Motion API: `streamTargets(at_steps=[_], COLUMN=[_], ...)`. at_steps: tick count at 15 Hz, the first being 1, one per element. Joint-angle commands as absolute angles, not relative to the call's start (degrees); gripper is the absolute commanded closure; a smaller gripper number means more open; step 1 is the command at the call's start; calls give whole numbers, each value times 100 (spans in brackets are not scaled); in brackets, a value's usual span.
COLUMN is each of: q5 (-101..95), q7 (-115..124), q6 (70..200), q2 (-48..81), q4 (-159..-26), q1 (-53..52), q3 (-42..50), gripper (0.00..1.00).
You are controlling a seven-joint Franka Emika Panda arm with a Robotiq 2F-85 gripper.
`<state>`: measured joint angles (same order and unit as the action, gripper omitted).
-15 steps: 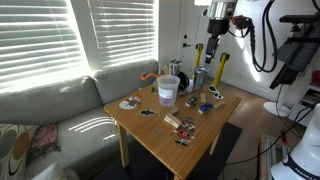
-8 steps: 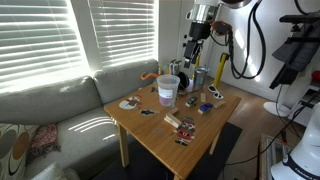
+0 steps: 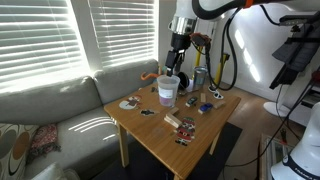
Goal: Pour the contents from the clear cup into the silver cup
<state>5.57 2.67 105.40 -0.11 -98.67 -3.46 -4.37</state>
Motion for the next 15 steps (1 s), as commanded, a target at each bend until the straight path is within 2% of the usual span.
streamTargets(at_steps=[1, 3, 5, 6, 9, 15], q5=[551, 506, 502, 506, 520, 560], q7=[379, 397, 414, 413, 420, 574], q6=[10614, 10628, 10652, 10636, 10634, 10445], q2=[375, 493, 593, 635, 740, 788], q4=[-9630, -9630, -9627, -9614, -9590, -9442], q1=[-415, -425, -425, -425, -429, -346], q3=[-476, -473, -462, -460, -460, -359], gripper=[0, 3, 27, 32, 55, 96])
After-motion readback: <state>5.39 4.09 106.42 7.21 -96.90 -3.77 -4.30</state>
